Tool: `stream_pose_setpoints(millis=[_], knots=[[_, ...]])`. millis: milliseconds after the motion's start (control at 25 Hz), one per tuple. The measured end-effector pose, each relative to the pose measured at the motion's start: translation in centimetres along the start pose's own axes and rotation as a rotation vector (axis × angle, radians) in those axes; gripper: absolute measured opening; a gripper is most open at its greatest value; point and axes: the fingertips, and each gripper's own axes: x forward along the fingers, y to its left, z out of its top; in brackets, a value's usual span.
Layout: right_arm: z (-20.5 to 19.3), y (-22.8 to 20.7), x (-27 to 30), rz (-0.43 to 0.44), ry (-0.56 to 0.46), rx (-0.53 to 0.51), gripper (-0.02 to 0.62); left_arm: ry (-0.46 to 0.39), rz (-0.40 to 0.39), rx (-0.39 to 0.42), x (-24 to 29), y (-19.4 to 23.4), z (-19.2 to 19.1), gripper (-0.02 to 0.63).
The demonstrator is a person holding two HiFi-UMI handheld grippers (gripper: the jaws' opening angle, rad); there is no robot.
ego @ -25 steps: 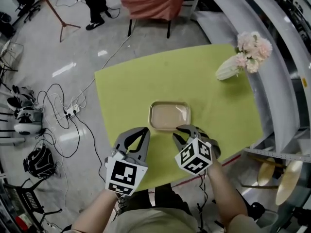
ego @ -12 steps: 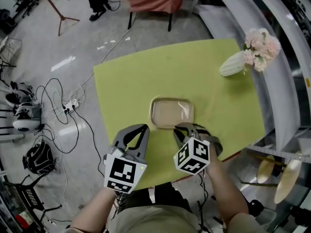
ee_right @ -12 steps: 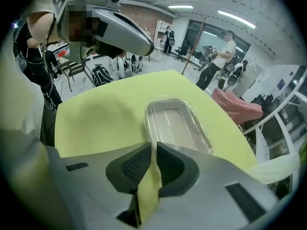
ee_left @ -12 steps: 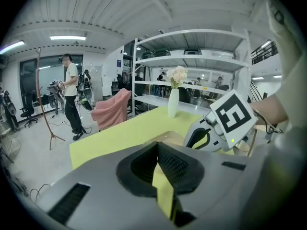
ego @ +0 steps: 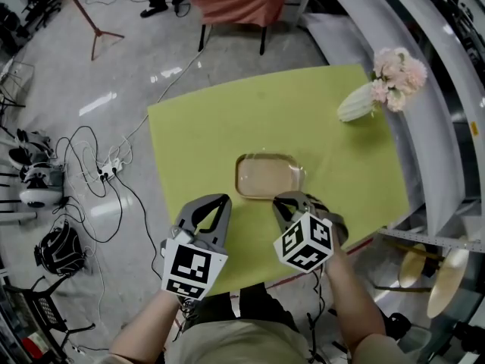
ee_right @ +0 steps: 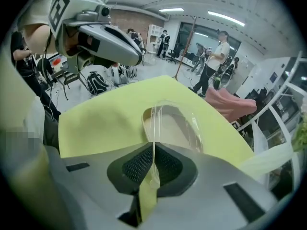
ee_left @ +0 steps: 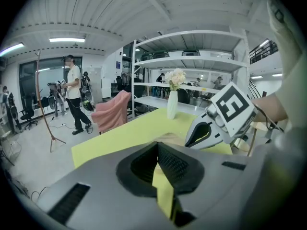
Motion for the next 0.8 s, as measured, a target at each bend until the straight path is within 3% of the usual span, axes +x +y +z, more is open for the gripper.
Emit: stream_pose_setpoints(millis=[280, 800], knots=[[2.3, -2.0, -4.5, -0.052, -0.145, 0.140, 0.020, -0.051, 0.028, 0.027, -1.8, 0.4, 2.9, 0.006], [9.3, -5.1, -20.6, -0.280, -0.488, 0.226, 0.021, -0.186, 0.089, 0.108, -8.1, 1.0, 11.5, 0.006]])
